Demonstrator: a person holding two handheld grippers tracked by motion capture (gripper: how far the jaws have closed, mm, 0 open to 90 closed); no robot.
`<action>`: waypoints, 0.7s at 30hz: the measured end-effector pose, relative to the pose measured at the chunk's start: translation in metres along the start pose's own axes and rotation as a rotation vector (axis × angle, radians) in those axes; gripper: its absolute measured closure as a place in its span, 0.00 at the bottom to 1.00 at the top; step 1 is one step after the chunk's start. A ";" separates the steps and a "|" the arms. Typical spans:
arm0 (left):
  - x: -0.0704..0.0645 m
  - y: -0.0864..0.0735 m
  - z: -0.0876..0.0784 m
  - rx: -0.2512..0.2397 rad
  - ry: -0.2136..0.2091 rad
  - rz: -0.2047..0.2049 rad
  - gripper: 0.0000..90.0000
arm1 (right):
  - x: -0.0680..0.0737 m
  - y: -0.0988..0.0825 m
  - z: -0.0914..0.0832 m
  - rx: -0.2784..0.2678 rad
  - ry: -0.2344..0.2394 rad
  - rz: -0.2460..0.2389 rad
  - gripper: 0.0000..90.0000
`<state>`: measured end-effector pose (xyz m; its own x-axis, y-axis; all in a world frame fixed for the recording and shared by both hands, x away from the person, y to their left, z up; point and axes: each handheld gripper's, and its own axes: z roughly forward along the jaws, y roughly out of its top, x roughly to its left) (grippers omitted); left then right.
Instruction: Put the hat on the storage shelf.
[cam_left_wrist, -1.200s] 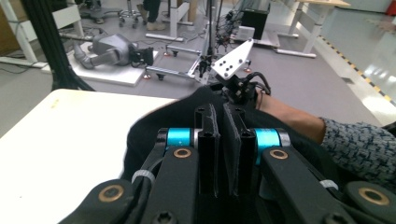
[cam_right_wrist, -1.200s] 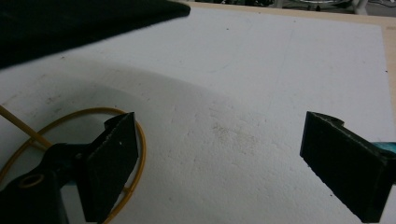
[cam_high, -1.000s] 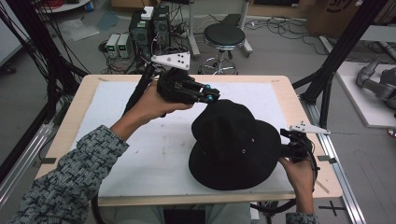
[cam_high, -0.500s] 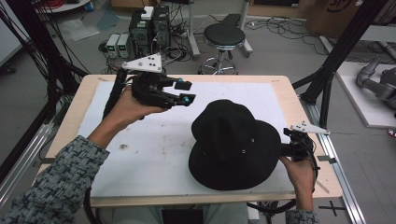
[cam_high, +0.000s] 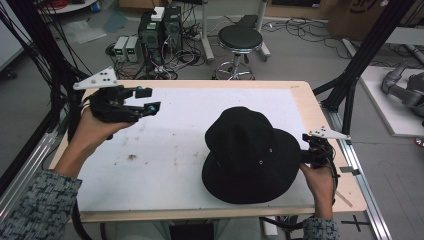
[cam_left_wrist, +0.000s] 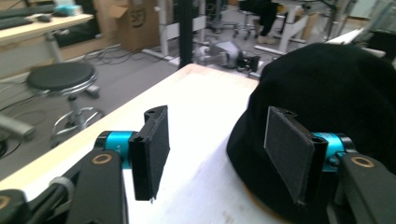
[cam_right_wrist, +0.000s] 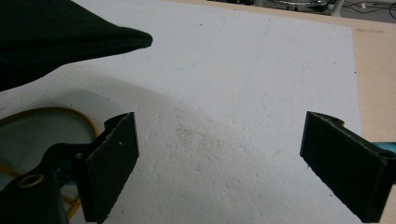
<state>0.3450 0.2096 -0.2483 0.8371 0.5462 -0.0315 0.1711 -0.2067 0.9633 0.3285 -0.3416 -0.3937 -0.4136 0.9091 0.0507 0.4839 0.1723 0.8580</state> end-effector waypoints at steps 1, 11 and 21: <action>0.002 -0.004 -0.006 0.000 0.015 -0.007 0.44 | 0.000 0.000 0.000 0.000 0.000 0.000 0.13; 0.014 -0.046 -0.052 -0.019 0.211 -0.058 0.37 | 0.002 0.005 0.010 0.006 0.015 -0.006 0.13; 0.019 -0.087 -0.084 0.006 0.392 -0.079 0.32 | 0.005 0.006 0.013 0.003 0.023 -0.004 0.13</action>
<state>0.3027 0.3060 -0.3103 0.5595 0.8289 -0.0002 0.2313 -0.1559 0.9603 0.3395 -0.3307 -0.3946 -0.4334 0.8993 0.0587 0.4843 0.1775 0.8567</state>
